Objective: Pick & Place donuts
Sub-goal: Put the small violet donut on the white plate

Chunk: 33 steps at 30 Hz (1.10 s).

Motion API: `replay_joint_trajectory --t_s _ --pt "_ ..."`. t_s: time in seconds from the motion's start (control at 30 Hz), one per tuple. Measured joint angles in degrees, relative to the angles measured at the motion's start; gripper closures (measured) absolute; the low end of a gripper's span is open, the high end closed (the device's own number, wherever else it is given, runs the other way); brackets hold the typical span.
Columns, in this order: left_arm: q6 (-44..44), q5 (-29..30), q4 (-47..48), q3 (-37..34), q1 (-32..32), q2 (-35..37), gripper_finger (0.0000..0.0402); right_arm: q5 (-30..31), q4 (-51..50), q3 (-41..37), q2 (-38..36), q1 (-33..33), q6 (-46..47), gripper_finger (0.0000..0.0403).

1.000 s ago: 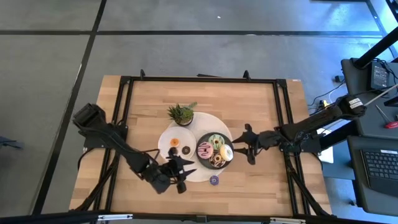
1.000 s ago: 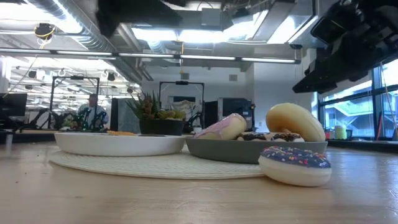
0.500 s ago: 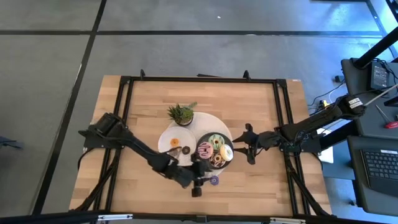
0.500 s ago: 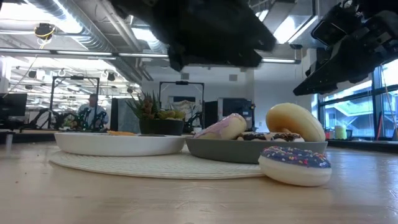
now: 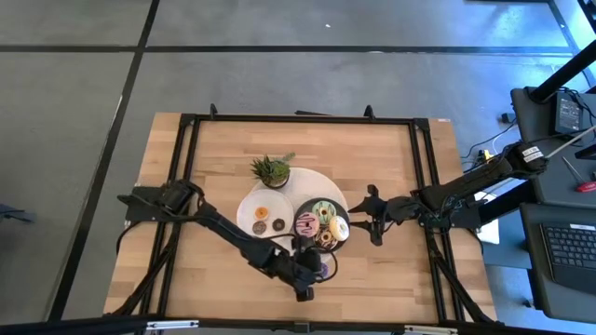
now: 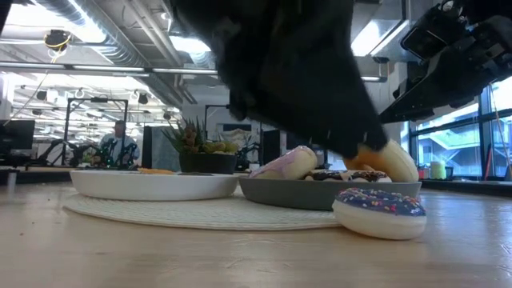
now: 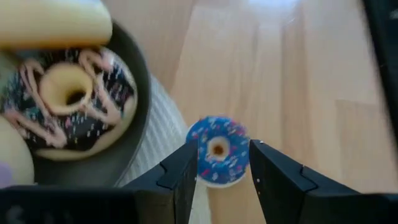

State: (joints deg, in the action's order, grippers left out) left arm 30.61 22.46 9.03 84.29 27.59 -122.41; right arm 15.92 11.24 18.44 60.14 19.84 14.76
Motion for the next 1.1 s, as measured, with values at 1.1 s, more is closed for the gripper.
replay_joint_trajectory --t_s 1.1 --pt "3.1 0.0 -1.8 0.0 -1.1 -4.6 0.0261 0.0 -0.5 0.0 0.0 0.0 0.0 0.0215"
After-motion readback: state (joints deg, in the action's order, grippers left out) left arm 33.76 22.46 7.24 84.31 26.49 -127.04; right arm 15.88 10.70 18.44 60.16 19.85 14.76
